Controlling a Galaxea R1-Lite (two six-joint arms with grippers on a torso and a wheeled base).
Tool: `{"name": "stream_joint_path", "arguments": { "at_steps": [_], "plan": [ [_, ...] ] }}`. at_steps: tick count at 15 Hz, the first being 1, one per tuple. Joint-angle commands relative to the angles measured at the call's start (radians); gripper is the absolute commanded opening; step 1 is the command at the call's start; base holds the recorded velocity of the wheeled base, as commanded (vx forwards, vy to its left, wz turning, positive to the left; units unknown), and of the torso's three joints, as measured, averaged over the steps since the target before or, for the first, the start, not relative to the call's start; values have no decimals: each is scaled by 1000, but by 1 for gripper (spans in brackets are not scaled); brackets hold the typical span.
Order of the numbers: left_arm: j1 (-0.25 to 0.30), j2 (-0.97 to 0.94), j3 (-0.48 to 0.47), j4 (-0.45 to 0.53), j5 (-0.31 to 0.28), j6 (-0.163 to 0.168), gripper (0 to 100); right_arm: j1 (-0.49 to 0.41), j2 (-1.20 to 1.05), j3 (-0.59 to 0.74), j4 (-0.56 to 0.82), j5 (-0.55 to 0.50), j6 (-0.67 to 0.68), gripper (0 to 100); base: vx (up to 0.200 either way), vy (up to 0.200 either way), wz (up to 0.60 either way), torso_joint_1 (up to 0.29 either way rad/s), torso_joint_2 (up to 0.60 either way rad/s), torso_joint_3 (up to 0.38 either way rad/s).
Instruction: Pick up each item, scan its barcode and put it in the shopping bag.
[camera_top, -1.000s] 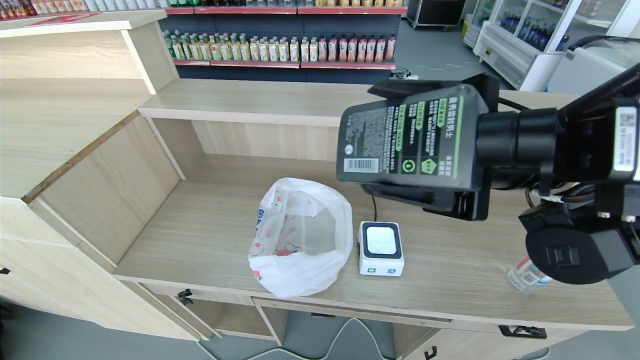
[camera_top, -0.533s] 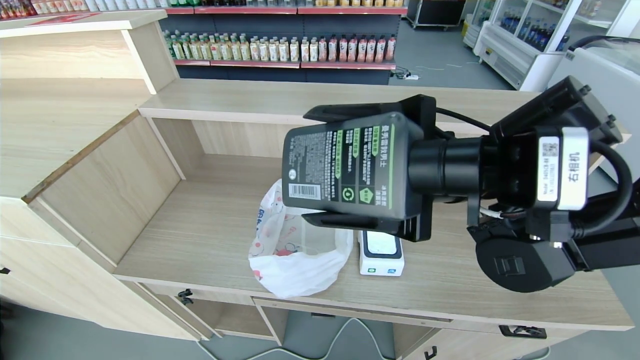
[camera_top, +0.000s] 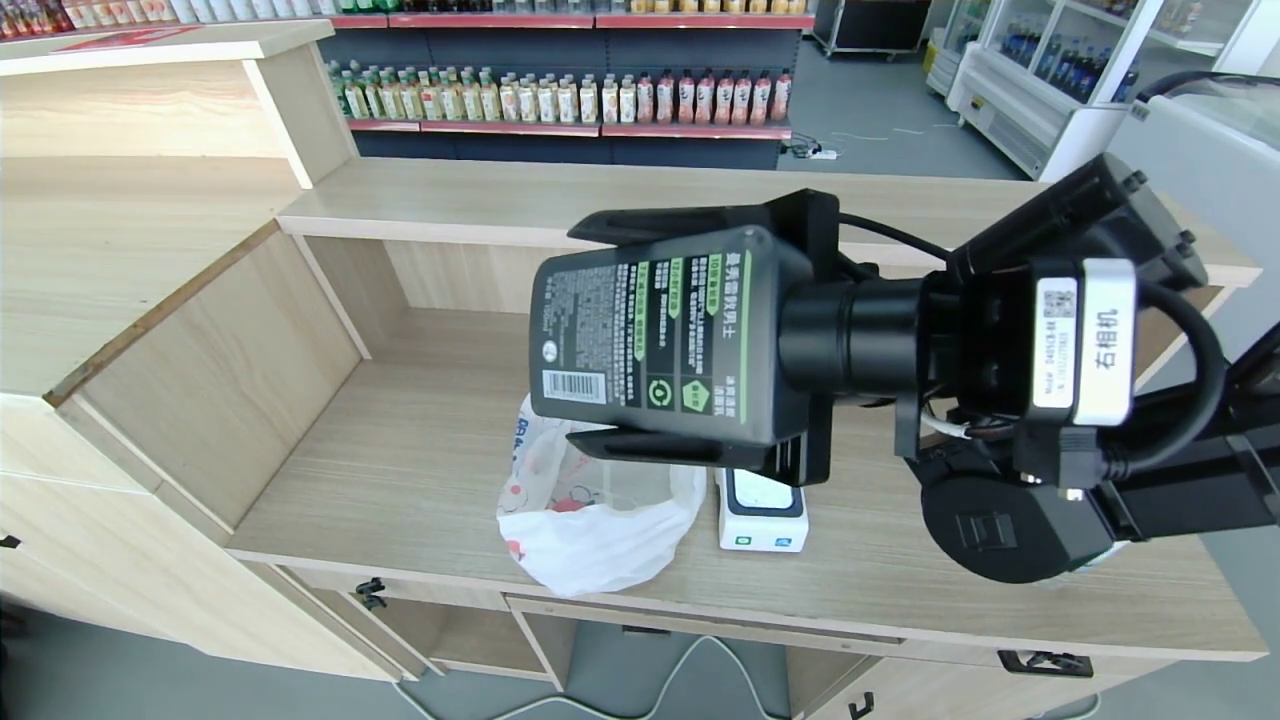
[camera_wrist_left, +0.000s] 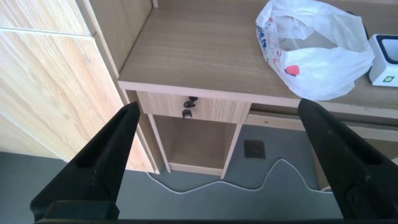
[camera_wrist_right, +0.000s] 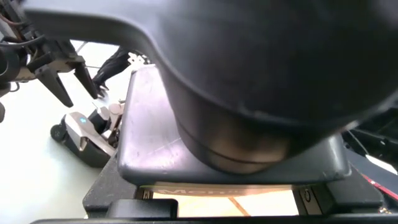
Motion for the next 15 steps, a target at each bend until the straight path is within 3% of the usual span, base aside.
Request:
{"name": "stream_joint_path", "arguments": {
  "at_steps": [1, 8, 11, 13, 15],
  "plan": [
    [0, 0, 0, 0, 0, 0, 100, 6, 41, -43, 0, 0, 0, 0, 0, 0, 0, 0, 0, 0],
    [0, 0, 0, 0, 0, -1, 100, 29, 87, -83, 0, -4, -4, 0, 0, 0, 0, 0, 0, 0],
    [0, 0, 0, 0, 0, 0, 100, -12, -58, 48, 69, -37, -4, 0, 0, 0, 0, 0, 0, 0],
    [0, 0, 0, 0, -2, -1, 100, -117, -272, 209, 285, -211, -16, 0, 0, 0, 0, 0, 0, 0],
    [0, 0, 0, 0, 0, -1, 100, -311, -478, 290, 653, -382, -30, 0, 0, 0, 0, 0, 0, 0]
  ]
}}
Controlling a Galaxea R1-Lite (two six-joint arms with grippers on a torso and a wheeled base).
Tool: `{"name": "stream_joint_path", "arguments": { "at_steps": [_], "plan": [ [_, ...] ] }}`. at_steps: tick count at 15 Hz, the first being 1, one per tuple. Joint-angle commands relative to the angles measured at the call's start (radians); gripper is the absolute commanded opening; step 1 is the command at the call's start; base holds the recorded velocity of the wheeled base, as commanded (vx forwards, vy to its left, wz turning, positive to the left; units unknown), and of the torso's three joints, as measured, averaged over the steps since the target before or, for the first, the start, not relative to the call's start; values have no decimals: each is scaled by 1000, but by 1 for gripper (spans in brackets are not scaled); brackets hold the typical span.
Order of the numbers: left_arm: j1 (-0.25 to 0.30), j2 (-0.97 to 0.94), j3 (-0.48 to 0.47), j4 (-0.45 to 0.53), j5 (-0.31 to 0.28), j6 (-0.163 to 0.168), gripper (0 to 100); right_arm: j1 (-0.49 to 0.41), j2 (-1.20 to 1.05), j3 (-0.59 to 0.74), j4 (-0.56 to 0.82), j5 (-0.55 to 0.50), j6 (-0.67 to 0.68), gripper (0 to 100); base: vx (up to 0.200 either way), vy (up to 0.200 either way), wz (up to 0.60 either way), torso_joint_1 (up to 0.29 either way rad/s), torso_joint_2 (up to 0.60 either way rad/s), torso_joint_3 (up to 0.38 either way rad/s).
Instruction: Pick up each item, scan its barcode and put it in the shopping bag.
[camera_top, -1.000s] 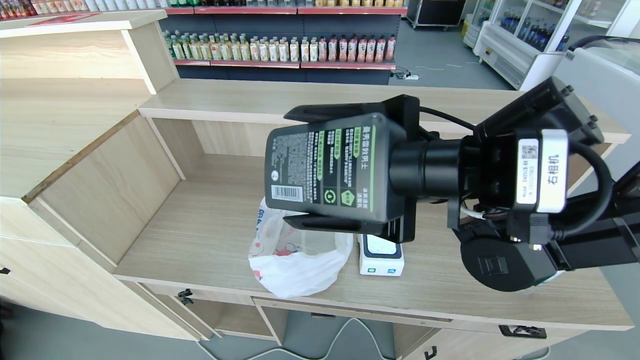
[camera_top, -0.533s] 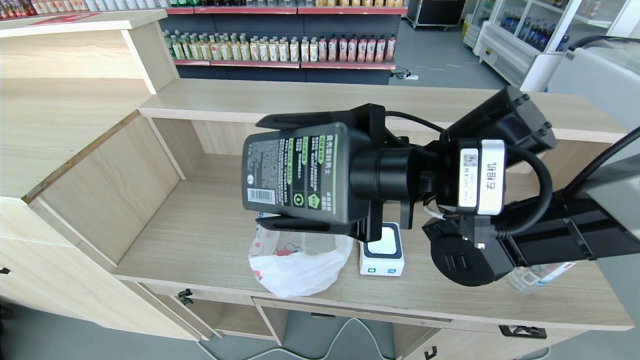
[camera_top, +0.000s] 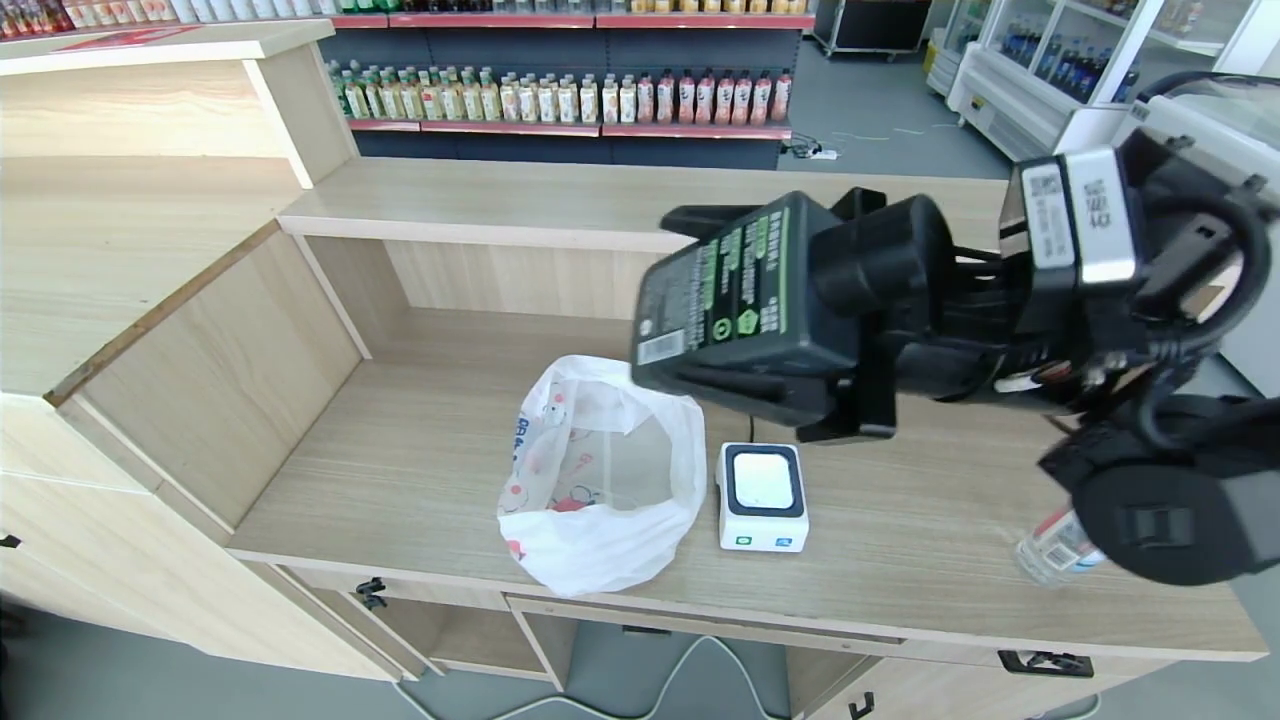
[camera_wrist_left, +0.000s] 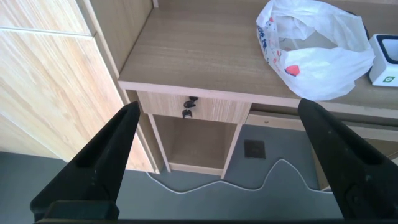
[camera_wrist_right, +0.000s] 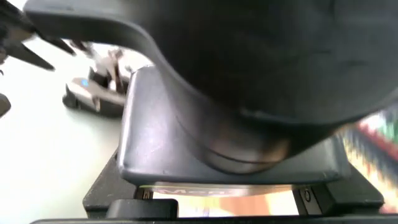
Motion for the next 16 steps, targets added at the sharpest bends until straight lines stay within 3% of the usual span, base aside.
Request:
{"name": "stream_joint_path", "arguments": {
  "at_steps": [1, 2, 4, 7, 8, 9, 10, 12, 13, 16],
  "plan": [
    [0, 0, 0, 0, 0, -1, 100, -280, -352, 167, 394, -177, 8, 0, 0, 0, 0, 0, 0, 0],
    [0, 0, 0, 0, 0, -1, 100, -351, -398, 205, 448, -177, 29, 0, 0, 0, 0, 0, 0, 0],
    [0, 0, 0, 0, 0, -1, 100, -588, -493, 363, 480, -180, 114, 0, 0, 0, 0, 0, 0, 0],
    [0, 0, 0, 0, 0, -1, 100, -716, -587, 380, 632, -181, 148, 0, 0, 0, 0, 0, 0, 0],
    [0, 0, 0, 0, 0, -1, 100, -803, -642, 380, 739, -191, 166, 0, 0, 0, 0, 0, 0, 0],
    [0, 0, 0, 0, 0, -1, 100, -842, -689, 382, 819, -251, 178, 0, 0, 0, 0, 0, 0, 0],
    [0, 0, 0, 0, 0, -1, 100, -854, -712, 386, 864, -303, 181, 0, 0, 0, 0, 0, 0, 0],
    [0, 0, 0, 0, 0, -1, 100, -852, -797, 394, 1071, -625, 246, 0, 0, 0, 0, 0, 0, 0],
    [0, 0, 0, 0, 0, -1, 100, -840, -814, 409, 1111, -675, 266, 0, 0, 0, 0, 0, 0, 0],
    [0, 0, 0, 0, 0, 0, 100, -840, -818, 435, 1147, -685, 264, 0, 0, 0, 0, 0, 0, 0]
  ]
}}
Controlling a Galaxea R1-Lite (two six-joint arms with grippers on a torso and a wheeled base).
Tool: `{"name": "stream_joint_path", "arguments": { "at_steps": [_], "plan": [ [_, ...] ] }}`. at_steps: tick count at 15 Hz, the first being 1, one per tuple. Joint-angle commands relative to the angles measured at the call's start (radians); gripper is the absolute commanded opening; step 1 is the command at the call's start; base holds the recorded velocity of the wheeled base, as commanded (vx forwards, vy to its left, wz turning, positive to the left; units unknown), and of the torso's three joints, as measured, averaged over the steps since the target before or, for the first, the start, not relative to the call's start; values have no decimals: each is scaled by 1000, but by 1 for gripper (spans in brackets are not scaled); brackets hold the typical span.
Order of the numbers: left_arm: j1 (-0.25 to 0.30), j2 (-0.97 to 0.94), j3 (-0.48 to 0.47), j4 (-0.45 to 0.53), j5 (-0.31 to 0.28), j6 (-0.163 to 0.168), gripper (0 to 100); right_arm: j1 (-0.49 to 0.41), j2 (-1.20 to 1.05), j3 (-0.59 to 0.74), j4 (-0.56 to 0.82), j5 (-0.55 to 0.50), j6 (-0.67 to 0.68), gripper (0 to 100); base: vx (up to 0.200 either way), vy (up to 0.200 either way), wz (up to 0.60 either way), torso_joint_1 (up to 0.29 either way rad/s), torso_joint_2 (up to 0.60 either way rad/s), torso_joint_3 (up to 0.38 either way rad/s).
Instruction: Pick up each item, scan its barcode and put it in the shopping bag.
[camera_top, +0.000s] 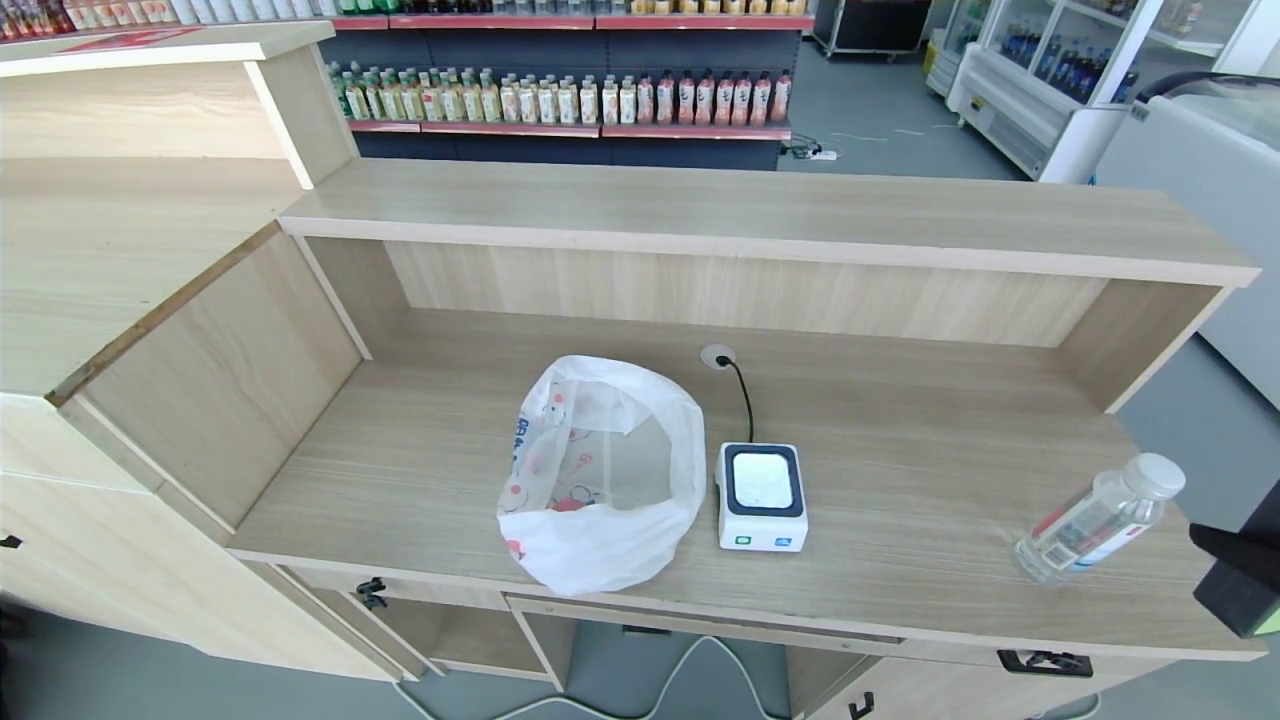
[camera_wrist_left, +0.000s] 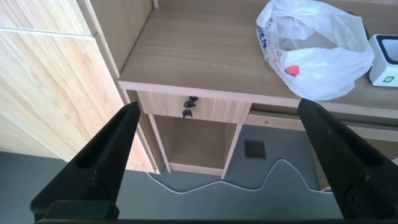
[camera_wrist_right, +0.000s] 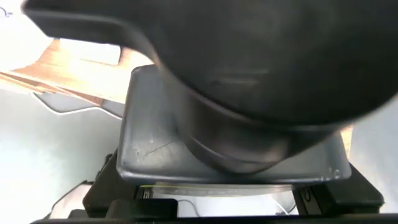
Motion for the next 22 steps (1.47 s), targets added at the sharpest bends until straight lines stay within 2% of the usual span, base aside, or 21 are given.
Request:
{"name": "stream_joint_path", "arguments": {
  "at_steps": [1, 5, 6, 8, 15, 22],
  "plan": [
    [0, 0, 0, 0, 0, -1, 100, -8, -25, 4, -2, -1, -1, 0, 0, 0, 0, 0, 0, 0],
    [0, 0, 0, 0, 0, 0, 100, -11, -25, 7, 18, -49, -10, 0, 0, 0, 0, 0, 0, 0],
    [0, 0, 0, 0, 0, 0, 100, -10, -29, 5, 18, -81, -67, 0, 0, 0, 0, 0, 0, 0],
    [0, 0, 0, 0, 0, -1, 100, -5, -29, 4, 11, -81, -95, 0, 0, 0, 0, 0, 0, 0],
    [0, 0, 0, 0, 0, -1, 100, 20, 55, -36, 10, -87, -96, 0, 0, 0, 600, 2, 2, 4],
    [0, 0, 0, 0, 0, -1, 100, 18, 354, -225, 5, -87, -104, 0, 0, 0, 0, 0, 0, 0]
  ]
}}
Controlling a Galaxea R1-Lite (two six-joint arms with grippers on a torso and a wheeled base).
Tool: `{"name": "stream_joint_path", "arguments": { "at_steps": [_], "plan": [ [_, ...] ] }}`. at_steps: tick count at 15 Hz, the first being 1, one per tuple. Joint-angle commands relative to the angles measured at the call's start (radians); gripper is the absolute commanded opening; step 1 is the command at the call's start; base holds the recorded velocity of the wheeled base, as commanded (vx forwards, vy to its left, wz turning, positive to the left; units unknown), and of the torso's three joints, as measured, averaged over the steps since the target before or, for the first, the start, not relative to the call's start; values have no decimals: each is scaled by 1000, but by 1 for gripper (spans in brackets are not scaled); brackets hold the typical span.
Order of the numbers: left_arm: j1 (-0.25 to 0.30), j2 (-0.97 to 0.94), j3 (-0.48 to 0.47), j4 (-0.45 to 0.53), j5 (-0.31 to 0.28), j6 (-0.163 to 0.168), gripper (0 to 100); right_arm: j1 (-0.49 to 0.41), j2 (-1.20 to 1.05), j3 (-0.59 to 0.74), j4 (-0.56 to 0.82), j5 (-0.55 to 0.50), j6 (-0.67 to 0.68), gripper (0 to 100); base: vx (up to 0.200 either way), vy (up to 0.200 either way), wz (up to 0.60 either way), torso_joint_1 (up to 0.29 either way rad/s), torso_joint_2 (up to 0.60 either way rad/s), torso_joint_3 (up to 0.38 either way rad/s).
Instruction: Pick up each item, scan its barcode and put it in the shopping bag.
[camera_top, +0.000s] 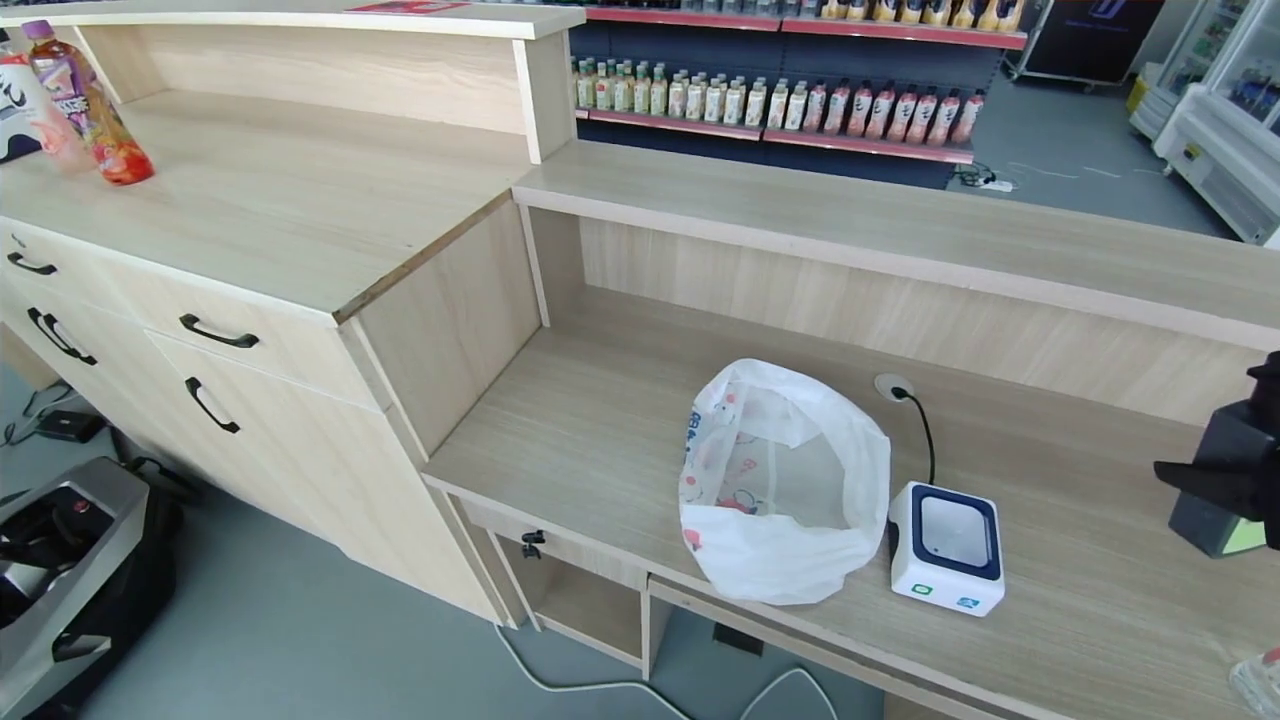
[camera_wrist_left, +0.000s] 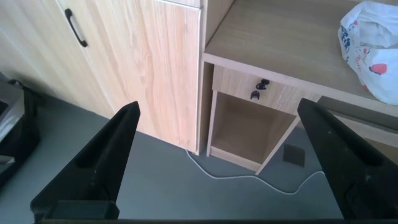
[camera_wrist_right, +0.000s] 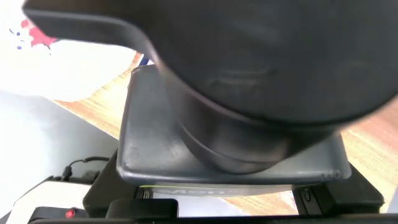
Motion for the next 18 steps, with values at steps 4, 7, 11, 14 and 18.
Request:
{"name": "stream_joint_path", "arguments": {
  "at_steps": [4, 7, 11, 14, 18],
  "plan": [
    [1, 0, 0, 0, 0, -1, 100, 29, 235, -74, -12, -1, -147, 0, 0, 0, 0, 0, 0, 0],
    [1, 0, 0, 0, 0, -1, 100, 89, 304, -36, -101, -1, -153, 0, 0, 0, 0, 0, 0, 0],
    [1, 0, 0, 0, 0, -1, 100, 138, 388, 21, -234, -1, -153, 0, 0, 0, 0, 0, 0, 0],
    [1, 0, 0, 0, 0, 1, 100, 182, 448, 70, -397, -1, -148, 0, 0, 0, 0, 0, 0, 0],
    [1, 0, 0, 0, 0, -1, 100, 214, 479, 92, -429, 1, -151, 0, 0, 0, 0, 0, 0, 0]
  ]
}}
